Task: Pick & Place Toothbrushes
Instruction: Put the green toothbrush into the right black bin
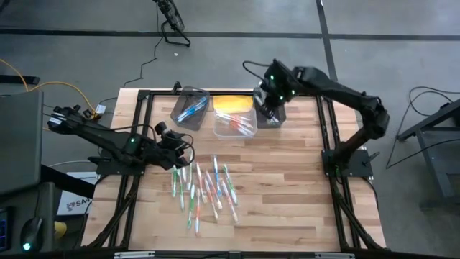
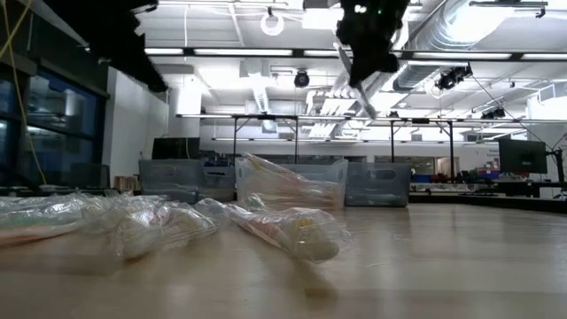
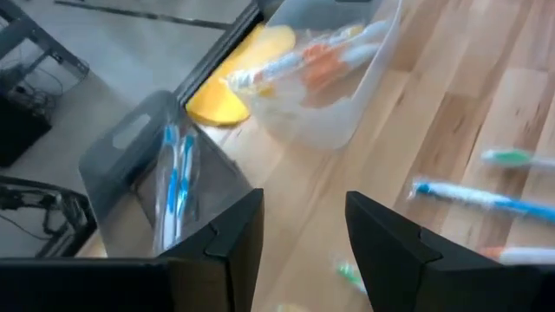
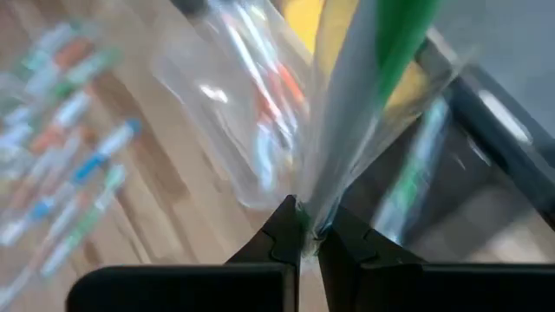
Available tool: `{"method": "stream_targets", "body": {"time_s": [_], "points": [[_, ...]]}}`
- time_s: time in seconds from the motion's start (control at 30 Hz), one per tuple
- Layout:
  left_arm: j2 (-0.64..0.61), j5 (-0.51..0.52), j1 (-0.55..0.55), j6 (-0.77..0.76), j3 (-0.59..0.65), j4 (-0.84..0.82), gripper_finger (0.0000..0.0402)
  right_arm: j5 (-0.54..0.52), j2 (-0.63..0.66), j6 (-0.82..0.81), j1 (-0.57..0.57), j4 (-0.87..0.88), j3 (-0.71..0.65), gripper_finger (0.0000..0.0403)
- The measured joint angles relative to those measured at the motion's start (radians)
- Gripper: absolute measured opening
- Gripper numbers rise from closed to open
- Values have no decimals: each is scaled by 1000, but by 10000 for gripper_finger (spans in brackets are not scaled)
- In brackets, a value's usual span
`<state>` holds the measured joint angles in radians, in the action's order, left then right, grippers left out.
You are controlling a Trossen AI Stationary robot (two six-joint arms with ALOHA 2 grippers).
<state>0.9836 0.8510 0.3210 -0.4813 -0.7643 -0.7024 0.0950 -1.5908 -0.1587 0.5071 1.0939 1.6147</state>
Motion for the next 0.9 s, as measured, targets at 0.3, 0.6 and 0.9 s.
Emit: {"method": "stream_targets", "body": {"time_s": [0.3,0.6,0.9], "points": [[-65,-27,0,-44,85,71,159,17,-248,106,141,274,227,12],[-72,-77,0,-62,95,79,159,8,-464,184,218,385,344,17],[-72,-82,0,-69,95,76,159,5,-553,215,257,390,346,16]]}}
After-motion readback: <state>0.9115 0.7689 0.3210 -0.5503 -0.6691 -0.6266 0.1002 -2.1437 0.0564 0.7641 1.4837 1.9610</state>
